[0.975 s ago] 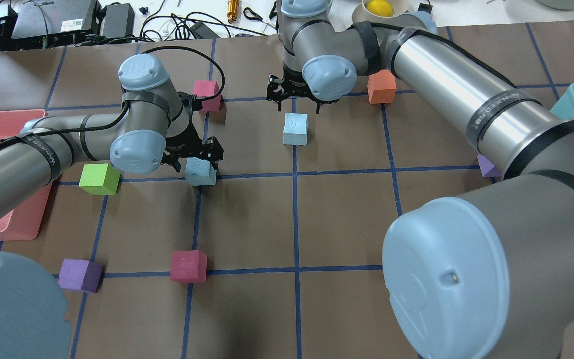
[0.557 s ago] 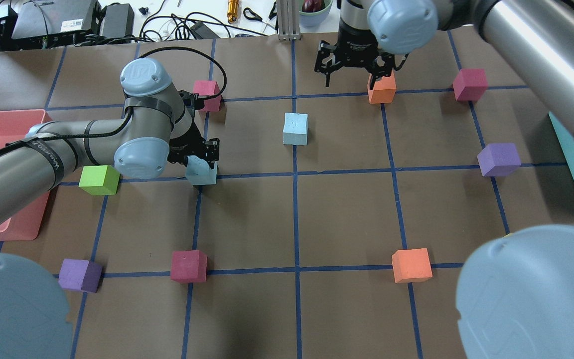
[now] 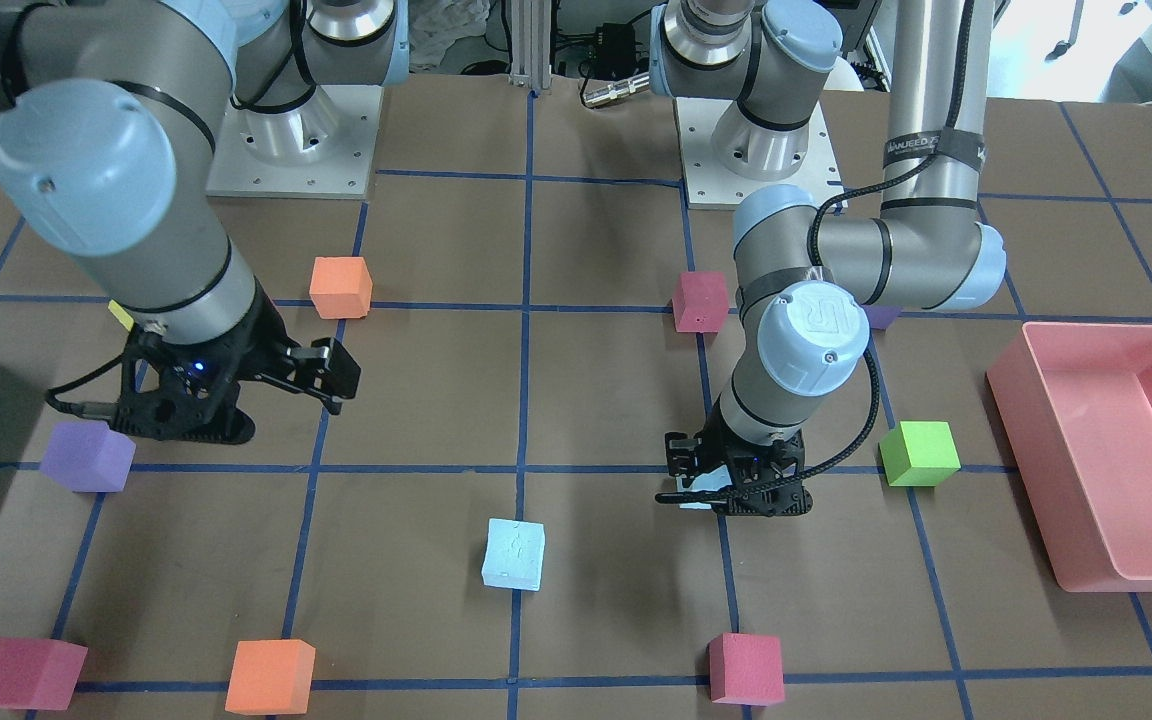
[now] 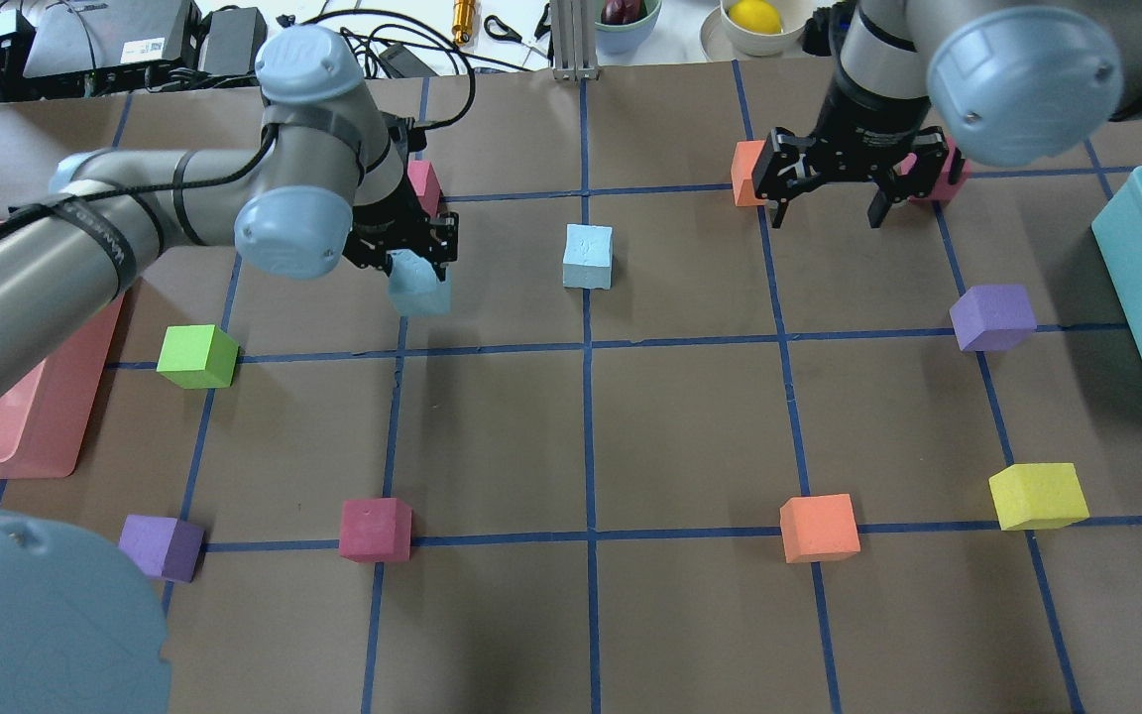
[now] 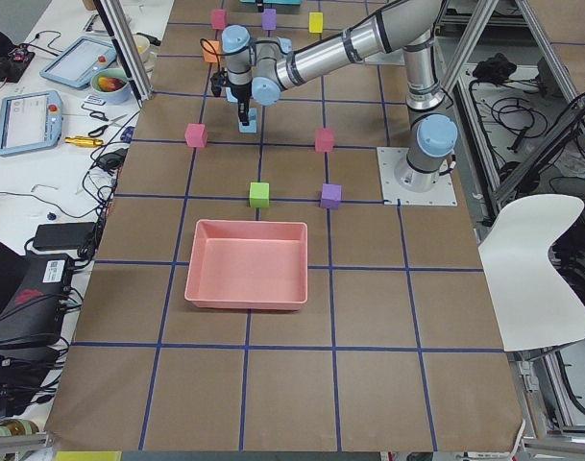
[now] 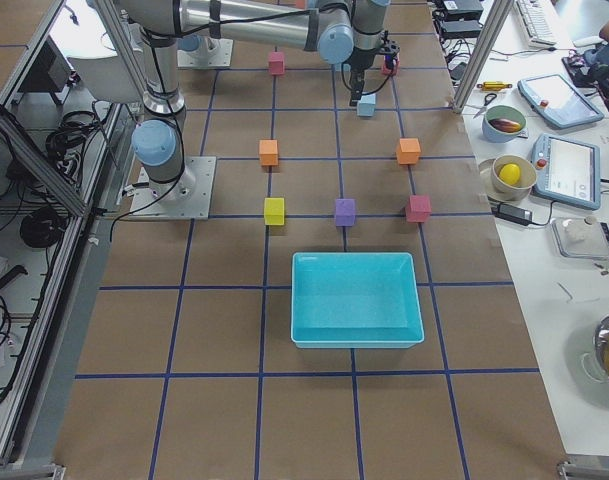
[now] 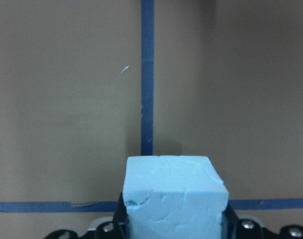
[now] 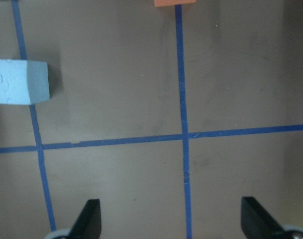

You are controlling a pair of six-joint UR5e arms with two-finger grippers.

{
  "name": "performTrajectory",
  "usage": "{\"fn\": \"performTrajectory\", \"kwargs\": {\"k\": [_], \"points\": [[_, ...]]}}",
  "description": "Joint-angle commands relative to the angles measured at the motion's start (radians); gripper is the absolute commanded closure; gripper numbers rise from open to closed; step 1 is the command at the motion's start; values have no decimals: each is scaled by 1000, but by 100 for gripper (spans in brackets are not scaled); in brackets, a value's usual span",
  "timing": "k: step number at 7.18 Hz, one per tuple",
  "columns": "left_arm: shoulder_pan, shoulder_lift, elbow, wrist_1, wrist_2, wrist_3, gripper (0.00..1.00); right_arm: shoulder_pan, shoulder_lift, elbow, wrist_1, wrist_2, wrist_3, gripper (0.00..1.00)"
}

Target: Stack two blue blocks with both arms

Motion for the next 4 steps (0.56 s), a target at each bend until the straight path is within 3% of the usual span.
{"fn": "performTrajectory", "kwargs": {"k": [1, 4], "points": [[-70, -105, 310, -199, -32, -40, 100, -30, -103, 54, 61, -30, -48, 0], [-175, -215, 407, -168, -21, -128, 100, -27, -143, -33, 158, -27, -45, 0]]}}
